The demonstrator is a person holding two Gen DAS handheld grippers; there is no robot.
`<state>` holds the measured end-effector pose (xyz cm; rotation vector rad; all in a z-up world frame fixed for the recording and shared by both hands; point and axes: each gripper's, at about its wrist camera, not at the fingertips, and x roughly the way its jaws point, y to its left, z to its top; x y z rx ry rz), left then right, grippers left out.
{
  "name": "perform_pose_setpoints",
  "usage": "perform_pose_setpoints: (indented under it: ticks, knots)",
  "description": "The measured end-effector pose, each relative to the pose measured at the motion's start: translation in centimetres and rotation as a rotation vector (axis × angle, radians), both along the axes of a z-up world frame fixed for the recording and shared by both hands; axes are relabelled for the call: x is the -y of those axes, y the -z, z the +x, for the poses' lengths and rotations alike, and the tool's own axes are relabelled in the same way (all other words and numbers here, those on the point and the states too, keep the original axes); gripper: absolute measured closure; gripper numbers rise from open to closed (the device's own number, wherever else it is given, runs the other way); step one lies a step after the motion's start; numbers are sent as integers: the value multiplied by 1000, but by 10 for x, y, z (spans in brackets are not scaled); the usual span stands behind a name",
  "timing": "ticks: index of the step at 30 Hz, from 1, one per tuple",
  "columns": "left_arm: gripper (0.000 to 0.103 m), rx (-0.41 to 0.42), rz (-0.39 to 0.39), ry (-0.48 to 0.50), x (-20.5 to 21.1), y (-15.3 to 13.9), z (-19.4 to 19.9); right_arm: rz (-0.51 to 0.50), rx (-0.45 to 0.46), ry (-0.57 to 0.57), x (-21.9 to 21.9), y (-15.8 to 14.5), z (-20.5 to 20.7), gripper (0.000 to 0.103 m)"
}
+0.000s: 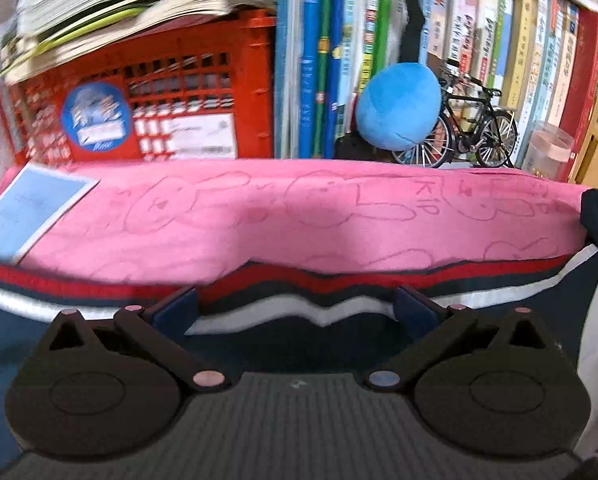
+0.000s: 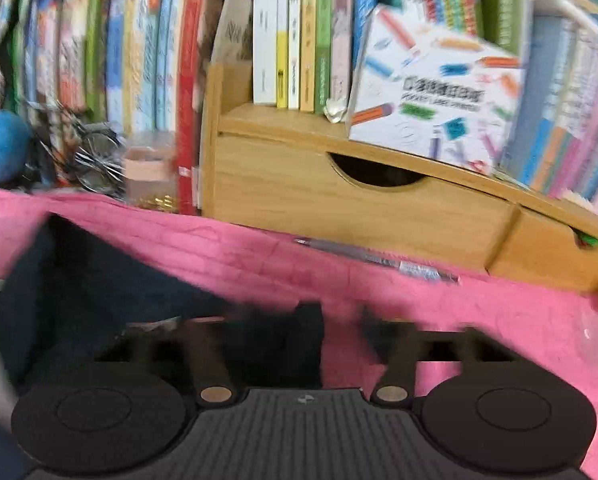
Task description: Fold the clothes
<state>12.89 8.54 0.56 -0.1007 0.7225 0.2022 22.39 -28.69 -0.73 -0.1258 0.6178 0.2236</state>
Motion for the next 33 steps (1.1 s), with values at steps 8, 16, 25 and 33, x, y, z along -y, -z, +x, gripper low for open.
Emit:
perform_pose_setpoints:
  ticks: [8, 16, 25, 33]
  knots:
    - [0, 63, -68, -193, -44, -20, -99, 64, 86, -380, -25, -50, -152, 4]
    - [0, 65, -40, -384, -95, -21, -132, -47, 19, -586, -98, -23, -210, 1]
    - [0, 89, -56, -490, -120, -8, -116, 18, -85, -544, -101, -15, -194, 0]
    - [81, 99, -73, -498, -124, -9, -105, 13, -85, -542, -97, -16, -196, 0]
